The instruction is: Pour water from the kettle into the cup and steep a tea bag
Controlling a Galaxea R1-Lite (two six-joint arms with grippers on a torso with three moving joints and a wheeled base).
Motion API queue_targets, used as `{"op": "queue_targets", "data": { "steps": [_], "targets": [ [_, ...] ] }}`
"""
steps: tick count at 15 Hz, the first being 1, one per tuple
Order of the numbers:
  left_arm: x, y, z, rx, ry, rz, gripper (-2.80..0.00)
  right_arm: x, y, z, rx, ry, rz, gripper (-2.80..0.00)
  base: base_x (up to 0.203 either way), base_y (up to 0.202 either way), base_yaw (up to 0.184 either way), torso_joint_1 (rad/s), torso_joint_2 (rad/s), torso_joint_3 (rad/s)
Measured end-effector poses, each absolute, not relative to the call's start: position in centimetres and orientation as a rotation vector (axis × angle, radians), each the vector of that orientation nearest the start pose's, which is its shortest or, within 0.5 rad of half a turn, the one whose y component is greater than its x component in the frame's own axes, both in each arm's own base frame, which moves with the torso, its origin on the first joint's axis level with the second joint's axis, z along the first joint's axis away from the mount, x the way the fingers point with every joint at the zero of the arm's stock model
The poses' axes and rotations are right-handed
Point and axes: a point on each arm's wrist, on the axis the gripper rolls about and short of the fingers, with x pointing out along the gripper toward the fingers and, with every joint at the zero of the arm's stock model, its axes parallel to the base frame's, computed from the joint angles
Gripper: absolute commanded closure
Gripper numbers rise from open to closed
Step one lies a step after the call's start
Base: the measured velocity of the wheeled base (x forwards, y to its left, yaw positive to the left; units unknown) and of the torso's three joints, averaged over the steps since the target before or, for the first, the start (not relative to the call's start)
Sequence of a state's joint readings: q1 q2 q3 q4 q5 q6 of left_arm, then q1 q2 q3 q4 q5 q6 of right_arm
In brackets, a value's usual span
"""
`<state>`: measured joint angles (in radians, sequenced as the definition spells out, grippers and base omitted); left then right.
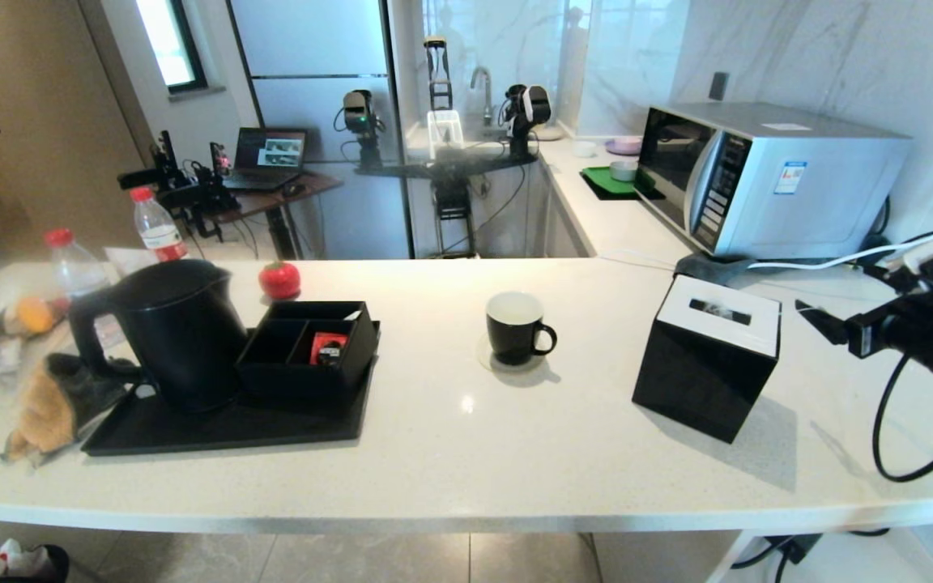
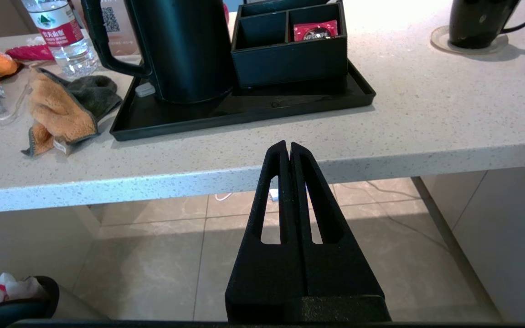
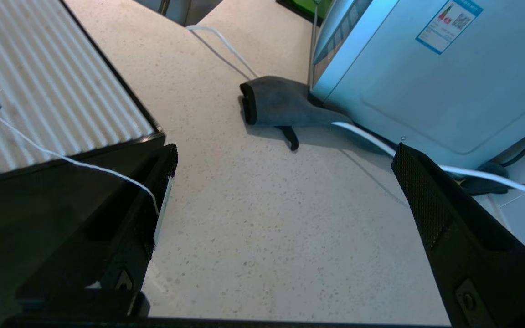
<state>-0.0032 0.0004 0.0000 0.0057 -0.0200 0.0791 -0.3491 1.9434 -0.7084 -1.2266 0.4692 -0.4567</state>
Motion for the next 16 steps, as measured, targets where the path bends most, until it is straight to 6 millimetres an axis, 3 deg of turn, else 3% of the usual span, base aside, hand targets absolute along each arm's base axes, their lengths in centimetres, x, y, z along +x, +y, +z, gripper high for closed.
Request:
{"op": "queue_targets", "data": {
  "steps": [16],
  "targets": [
    [-2.3, 0.0, 7.5, 0.078, 0.006, -0.023, 0.0, 29.2, -9.4, 9.6, -0.379, 0.11, 0.23, -2.8, 0.0, 0.0, 0.0, 0.0, 0.0, 0.0]
  ]
}}
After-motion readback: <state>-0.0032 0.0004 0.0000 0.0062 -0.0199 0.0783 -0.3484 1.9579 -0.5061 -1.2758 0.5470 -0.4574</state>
